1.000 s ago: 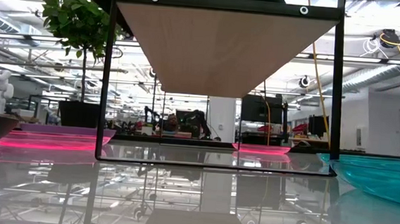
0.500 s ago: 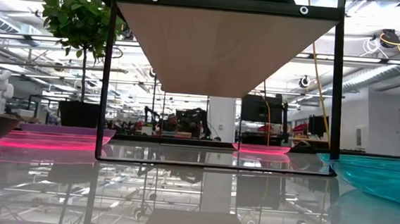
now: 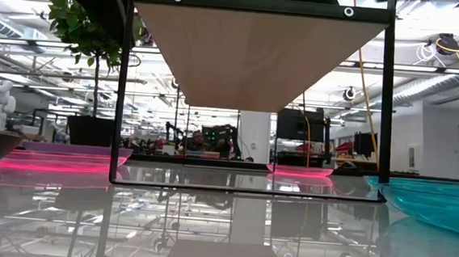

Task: Place and stack plates onto a shelf
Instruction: Put the top blue plate on the shelf

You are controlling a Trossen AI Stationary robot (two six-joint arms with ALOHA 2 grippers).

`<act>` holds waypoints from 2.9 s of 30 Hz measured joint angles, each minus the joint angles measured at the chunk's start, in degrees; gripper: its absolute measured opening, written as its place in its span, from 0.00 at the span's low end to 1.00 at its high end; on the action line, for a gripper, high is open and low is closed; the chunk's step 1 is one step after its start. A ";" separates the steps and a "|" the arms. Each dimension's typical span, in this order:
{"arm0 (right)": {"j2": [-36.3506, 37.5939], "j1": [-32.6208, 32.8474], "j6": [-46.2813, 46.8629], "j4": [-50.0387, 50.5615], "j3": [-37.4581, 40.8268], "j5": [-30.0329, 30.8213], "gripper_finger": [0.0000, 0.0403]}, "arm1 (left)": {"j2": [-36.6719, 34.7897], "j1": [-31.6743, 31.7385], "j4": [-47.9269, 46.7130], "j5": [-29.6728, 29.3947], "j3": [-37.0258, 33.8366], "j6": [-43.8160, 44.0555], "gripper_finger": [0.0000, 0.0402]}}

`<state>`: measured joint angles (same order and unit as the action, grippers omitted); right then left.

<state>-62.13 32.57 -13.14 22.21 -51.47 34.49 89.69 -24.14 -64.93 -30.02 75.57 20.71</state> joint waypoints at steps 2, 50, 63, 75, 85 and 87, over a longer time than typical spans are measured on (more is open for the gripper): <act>0.02 -1.38 -1.48 -2.84 1.52 0.01 0.43 | -0.01 0.00 0.00 -0.09 0.00 -0.03 0.20; 7.70 -5.07 6.89 -7.05 10.87 -1.59 0.32 | -0.02 -0.41 0.43 -2.06 0.00 1.88 0.20; 9.91 -2.81 35.13 10.78 10.85 -20.88 0.32 | -0.02 -0.21 0.33 -4.63 0.00 0.01 0.20; -0.50 4.14 51.68 21.91 10.85 -32.70 0.25 | -8.67 -2.60 6.05 -8.56 -8.94 1.69 0.20; -4.48 7.93 44.28 22.60 10.85 -27.36 0.31 | -16.04 -2.40 16.33 -8.49 -16.18 -2.41 0.20; -5.39 8.08 43.91 22.63 10.85 -27.01 0.34 | -16.18 -2.40 16.44 -8.33 -16.87 -2.60 0.20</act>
<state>-67.52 40.64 30.77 44.84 -40.62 7.48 73.51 -26.55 -48.49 -38.34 58.70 18.11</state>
